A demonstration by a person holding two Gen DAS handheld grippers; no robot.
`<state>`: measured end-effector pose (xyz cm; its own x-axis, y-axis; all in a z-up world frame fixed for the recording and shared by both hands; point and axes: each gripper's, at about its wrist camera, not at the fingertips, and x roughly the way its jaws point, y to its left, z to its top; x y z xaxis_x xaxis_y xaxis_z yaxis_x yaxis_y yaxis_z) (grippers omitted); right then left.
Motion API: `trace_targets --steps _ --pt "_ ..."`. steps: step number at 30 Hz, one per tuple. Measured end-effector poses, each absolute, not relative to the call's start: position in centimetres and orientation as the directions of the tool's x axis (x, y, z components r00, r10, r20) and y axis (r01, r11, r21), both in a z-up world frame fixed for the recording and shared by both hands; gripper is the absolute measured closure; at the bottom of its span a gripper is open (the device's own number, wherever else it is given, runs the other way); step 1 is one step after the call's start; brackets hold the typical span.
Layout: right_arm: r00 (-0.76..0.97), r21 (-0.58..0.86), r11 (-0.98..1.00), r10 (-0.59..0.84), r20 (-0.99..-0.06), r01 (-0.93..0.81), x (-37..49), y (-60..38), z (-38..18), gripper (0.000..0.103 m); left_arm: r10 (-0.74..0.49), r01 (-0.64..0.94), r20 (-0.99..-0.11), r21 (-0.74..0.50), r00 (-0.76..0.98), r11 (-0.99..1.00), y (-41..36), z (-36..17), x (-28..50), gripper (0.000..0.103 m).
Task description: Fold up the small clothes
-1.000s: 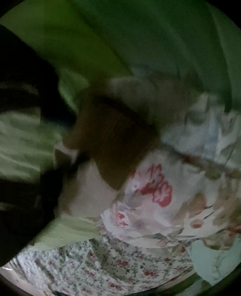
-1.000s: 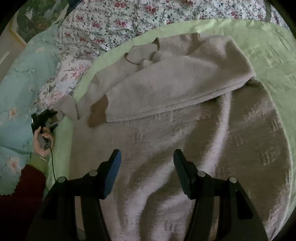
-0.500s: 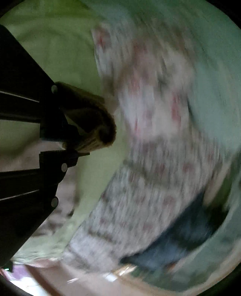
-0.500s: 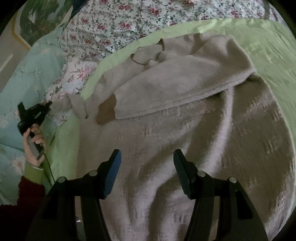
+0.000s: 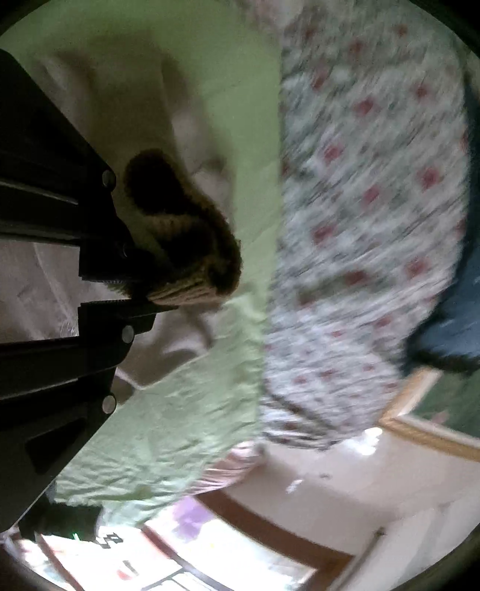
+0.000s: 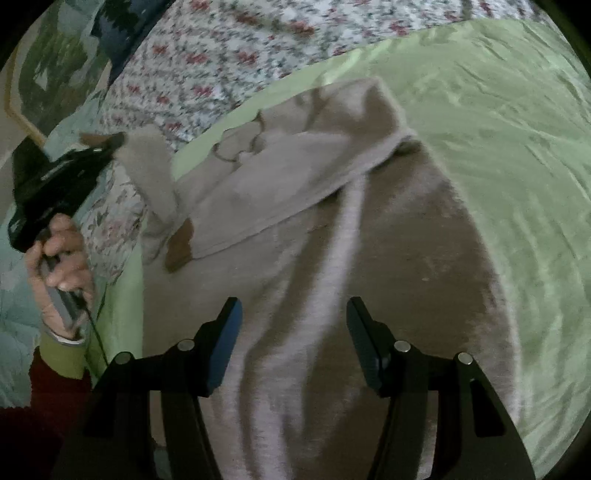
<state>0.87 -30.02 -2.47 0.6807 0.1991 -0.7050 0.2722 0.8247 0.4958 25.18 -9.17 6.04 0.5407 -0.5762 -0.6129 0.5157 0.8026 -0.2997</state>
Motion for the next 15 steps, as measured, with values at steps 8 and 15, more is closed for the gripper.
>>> trace_targets --steps 8,15 --pt "0.71 0.497 0.799 0.13 -0.692 0.339 -0.7 -32.6 -2.1 0.043 -0.472 0.526 -0.775 -0.216 0.42 0.823 -16.2 -4.0 27.6 0.092" --pt "0.731 0.499 0.803 0.12 -0.672 0.327 1.2 -32.9 -1.5 0.043 -0.439 0.47 -0.789 -0.22 0.43 0.855 -11.3 -5.5 23.4 0.051"
